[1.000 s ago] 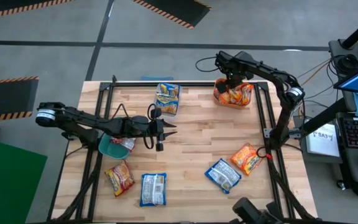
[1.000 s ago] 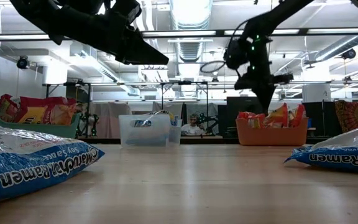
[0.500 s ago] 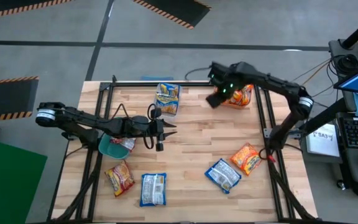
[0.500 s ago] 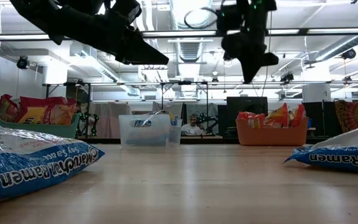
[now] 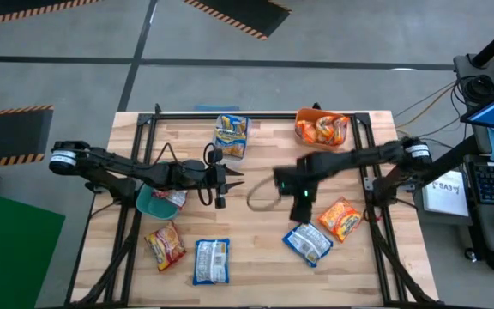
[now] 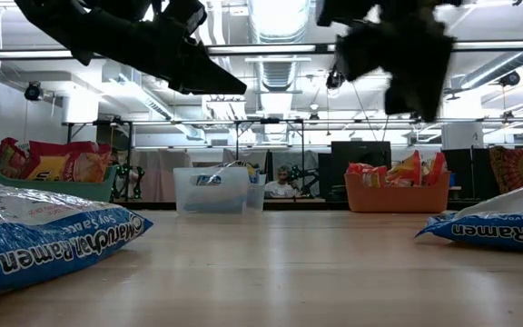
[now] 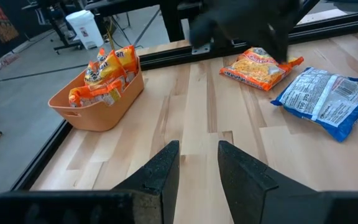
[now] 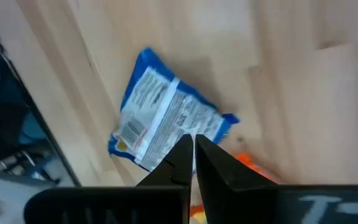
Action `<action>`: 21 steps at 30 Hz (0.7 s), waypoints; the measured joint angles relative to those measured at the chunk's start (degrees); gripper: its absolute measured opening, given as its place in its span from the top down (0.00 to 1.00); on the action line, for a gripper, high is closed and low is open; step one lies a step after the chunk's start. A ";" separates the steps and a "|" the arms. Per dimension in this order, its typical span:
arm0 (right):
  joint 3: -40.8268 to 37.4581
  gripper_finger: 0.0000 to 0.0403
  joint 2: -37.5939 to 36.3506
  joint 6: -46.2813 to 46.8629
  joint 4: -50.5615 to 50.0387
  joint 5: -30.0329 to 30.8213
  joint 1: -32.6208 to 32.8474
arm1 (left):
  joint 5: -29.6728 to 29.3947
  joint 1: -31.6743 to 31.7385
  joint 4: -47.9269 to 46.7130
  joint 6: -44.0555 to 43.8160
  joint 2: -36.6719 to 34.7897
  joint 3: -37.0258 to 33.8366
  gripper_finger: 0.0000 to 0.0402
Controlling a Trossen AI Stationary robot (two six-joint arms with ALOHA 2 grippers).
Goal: Sort Maruchan noodles
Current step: Put the blue noodle pack into the transparent bin
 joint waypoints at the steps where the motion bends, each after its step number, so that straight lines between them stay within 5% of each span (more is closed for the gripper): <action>1: -1.84 0.98 0.02 0.79 1.82 0.02 1.67 | 0.00 0.00 0.02 -0.04 0.00 0.00 0.77; 8: -11.53 0.98 0.02 7.91 13.01 -6.28 10.65 | 0.00 0.00 0.02 -0.06 0.00 0.00 0.77; 16: -17.94 0.98 0.04 14.31 23.13 -7.33 12.87 | 0.00 0.00 0.02 -0.08 0.00 0.00 0.77; 19: -19.14 0.98 0.04 15.31 27.15 0.56 12.46 | 0.00 0.00 0.04 -0.08 0.00 0.00 0.77; 21: -18.69 0.98 -0.03 15.52 28.62 11.97 11.63 | 0.00 0.00 0.04 -0.08 0.00 0.00 0.77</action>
